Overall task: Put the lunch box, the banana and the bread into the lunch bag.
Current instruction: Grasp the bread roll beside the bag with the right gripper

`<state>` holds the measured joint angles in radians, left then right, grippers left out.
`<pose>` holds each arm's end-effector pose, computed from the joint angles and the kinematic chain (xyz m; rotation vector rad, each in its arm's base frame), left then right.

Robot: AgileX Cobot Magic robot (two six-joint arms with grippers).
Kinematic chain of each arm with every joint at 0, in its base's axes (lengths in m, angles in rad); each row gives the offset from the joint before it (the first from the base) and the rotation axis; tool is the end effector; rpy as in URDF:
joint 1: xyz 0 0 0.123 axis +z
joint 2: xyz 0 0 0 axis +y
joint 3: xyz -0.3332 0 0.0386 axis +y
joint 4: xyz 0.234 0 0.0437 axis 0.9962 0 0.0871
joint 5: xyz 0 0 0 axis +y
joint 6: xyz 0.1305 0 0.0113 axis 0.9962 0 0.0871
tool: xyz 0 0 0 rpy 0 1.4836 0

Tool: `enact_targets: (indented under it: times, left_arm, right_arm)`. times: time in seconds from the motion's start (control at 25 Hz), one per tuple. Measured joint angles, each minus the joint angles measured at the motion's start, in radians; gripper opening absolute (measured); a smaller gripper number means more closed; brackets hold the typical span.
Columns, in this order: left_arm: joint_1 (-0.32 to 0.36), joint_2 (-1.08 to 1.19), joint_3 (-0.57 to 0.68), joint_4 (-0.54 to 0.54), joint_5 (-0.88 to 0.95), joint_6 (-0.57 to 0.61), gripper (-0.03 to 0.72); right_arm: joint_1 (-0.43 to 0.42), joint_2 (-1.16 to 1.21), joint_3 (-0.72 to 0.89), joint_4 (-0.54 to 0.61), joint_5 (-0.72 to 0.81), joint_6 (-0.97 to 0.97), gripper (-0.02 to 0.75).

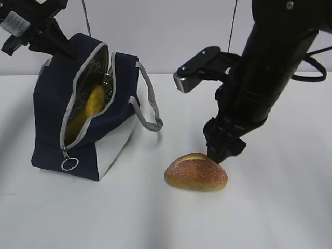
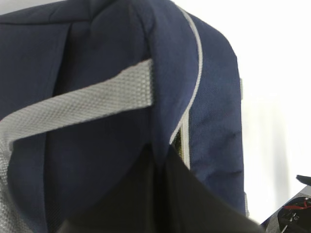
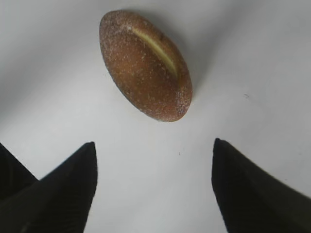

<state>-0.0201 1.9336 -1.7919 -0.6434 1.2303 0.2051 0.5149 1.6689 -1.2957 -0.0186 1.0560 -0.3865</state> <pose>0.4288 -0.0827 0.3300 0.1251 2.6809 -0.8448 0.2922 0.1629 0.2786 -1.2781 2.6167 -0.0036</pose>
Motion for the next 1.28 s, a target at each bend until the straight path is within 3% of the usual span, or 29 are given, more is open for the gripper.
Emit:
enact_targets:
  times: [0.4,0.72,1.28]
  left_arm:
    - [0.0,0.0,0.0,-0.001,0.0,0.0,-0.003]
    - [0.0,0.0,0.0,0.005,0.0,0.0,-0.003]
    - [0.0,0.0,0.0,0.006,0.0,0.0,-0.003]
  right_arm:
    - [0.0,0.033,0.066,-0.123,-0.142,-0.05,0.543]
    - [0.0,0.086,0.066,0.003,-0.17,-0.201,0.617]
    - [0.0,0.22,0.066,0.07,-0.276,-0.404,0.627]
